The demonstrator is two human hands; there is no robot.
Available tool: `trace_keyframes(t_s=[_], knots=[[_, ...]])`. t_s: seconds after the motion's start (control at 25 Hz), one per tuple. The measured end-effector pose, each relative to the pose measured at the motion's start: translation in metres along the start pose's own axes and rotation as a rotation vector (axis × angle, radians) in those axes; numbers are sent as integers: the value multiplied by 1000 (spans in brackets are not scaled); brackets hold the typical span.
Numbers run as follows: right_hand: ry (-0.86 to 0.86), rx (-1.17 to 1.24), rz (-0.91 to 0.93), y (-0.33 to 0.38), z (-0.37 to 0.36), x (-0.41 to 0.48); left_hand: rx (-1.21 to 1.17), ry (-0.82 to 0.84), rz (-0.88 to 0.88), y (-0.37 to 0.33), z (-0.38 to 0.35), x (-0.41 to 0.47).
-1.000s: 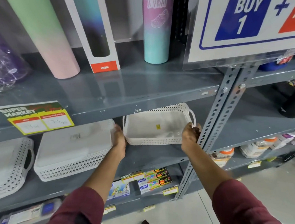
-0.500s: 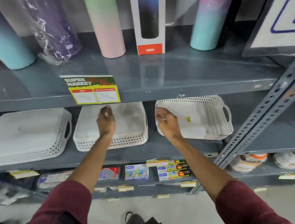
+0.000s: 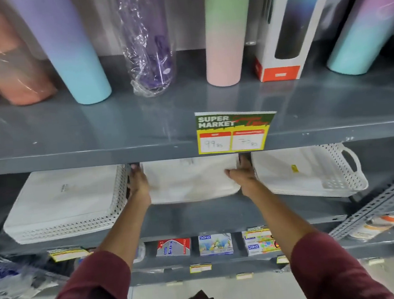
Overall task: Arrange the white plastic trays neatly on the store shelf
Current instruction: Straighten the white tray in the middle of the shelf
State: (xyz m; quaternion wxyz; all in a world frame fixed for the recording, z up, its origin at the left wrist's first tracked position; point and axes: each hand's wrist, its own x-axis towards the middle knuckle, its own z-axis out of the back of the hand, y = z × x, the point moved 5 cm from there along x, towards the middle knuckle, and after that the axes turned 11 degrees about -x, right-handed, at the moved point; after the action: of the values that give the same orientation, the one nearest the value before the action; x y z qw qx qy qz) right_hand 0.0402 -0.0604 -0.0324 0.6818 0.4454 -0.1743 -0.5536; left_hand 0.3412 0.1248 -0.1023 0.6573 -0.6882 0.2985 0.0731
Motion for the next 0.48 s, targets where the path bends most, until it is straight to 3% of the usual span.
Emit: trace_keyframes(t_s=[0.12, 0.24, 0.32, 0.48], knots=[[-108, 49, 112, 13, 7, -12, -335, 110, -149, -48, -6, -57], [9, 447, -10, 2, 3, -18, -398, 146, -117, -51, 10, -63], [55, 667, -186, -15, 5, -16, -369, 152, -55, -38, 21, -60], [134, 568, -214, -18, 6, -16, -7, 156, 20, 21, 40, 3]])
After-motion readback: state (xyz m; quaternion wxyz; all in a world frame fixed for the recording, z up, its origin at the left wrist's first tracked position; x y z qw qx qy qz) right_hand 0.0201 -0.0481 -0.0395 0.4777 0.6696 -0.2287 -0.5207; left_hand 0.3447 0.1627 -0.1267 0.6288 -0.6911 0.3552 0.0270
